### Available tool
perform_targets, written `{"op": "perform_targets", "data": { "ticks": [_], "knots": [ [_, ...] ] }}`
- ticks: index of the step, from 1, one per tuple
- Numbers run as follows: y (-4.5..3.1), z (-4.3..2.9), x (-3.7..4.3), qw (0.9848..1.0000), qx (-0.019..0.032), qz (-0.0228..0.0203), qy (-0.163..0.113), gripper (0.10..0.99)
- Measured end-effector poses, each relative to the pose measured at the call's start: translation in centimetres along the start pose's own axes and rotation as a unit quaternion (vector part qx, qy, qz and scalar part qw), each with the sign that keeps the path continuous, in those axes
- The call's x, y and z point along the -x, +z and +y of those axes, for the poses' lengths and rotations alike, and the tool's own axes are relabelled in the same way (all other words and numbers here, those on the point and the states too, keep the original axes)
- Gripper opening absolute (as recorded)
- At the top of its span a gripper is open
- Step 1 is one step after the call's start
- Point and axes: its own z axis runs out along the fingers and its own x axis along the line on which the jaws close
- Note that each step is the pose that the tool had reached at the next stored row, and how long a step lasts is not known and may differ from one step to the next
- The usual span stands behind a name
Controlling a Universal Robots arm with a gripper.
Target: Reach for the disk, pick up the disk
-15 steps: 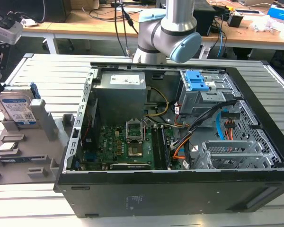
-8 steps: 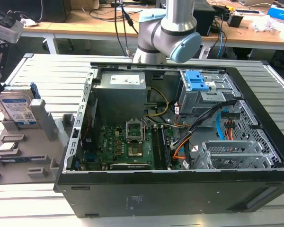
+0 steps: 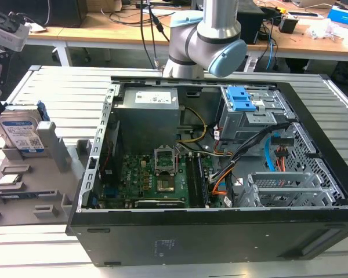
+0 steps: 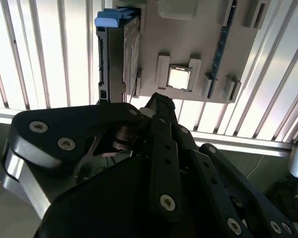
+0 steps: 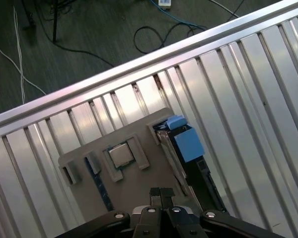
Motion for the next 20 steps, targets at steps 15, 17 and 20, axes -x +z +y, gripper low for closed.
{"op": "perform_targets", "data": {
  "ticks": [15,17,20],
  "knots": [
    [0.0,0.0,0.0,0.9979,0.0,0.0025,-0.065,0.106],
    [0.0,0.0,0.0,0.9971,0.0,0.0029,-0.076,0.106],
    [0.0,0.0,0.0,0.9953,0.0,0.0037,-0.096,0.106]
  ]
}}
